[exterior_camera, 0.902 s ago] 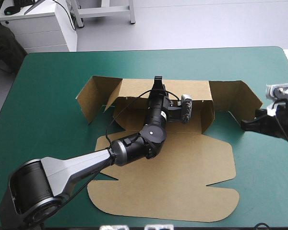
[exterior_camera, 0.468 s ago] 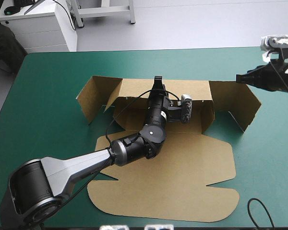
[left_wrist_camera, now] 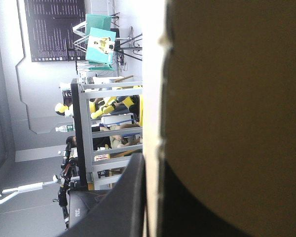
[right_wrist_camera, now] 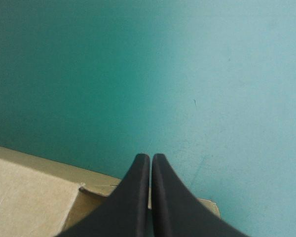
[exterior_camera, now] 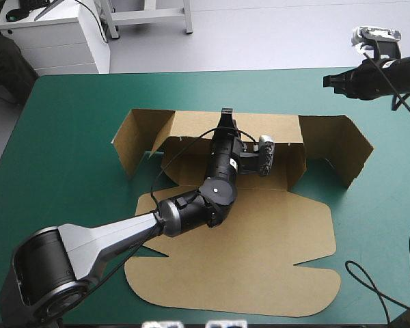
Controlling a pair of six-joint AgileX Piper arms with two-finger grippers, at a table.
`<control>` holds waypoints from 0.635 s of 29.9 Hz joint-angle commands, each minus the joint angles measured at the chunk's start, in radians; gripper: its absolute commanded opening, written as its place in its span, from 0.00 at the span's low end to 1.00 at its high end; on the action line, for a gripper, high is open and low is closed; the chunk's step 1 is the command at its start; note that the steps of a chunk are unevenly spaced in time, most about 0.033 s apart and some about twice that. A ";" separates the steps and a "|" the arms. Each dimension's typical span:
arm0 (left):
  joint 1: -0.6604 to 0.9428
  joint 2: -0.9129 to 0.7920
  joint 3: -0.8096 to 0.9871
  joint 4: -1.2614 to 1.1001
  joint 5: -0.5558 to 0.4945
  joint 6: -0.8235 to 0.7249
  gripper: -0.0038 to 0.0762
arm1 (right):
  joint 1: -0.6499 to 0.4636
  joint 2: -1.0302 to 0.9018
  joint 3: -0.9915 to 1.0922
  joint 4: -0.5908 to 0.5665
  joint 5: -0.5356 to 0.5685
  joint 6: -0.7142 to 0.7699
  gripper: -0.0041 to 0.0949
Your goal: Fold the box
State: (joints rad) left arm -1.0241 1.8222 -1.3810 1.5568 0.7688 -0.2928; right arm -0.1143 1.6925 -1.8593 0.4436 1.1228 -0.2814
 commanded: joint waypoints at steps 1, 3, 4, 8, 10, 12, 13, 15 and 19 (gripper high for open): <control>-0.011 -0.055 -0.024 0.060 0.006 -0.016 0.04 | 0.003 0.017 -0.074 0.042 -0.015 0.010 0.04; -0.011 -0.055 -0.024 0.060 0.006 -0.016 0.04 | 0.013 0.044 -0.081 0.037 -0.011 0.020 0.04; -0.011 -0.055 -0.024 0.060 0.006 -0.016 0.04 | 0.021 0.062 -0.083 0.028 -0.009 0.021 0.04; -0.011 -0.055 -0.024 0.060 0.006 -0.016 0.04 | 0.077 0.104 -0.083 -0.066 -0.010 0.048 0.04; -0.011 -0.055 -0.024 0.060 0.006 -0.016 0.04 | 0.107 0.119 -0.083 -0.142 -0.010 0.069 0.04; -0.011 -0.055 -0.024 0.060 0.010 -0.023 0.04 | 0.122 0.126 -0.083 -0.190 0.001 0.086 0.04; -0.011 -0.055 -0.024 0.060 0.010 -0.033 0.04 | 0.122 0.128 -0.083 -0.192 0.014 0.086 0.04; -0.011 -0.055 -0.024 0.060 0.014 -0.046 0.04 | 0.120 0.128 -0.081 -0.195 0.036 0.088 0.04; -0.011 -0.055 -0.024 0.060 0.016 -0.069 0.04 | 0.118 0.128 -0.081 -0.222 0.095 0.088 0.04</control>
State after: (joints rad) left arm -1.0241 1.8222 -1.3803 1.5590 0.7637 -0.3315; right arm 0.0082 1.8725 -1.9086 0.2316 1.2057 -0.1935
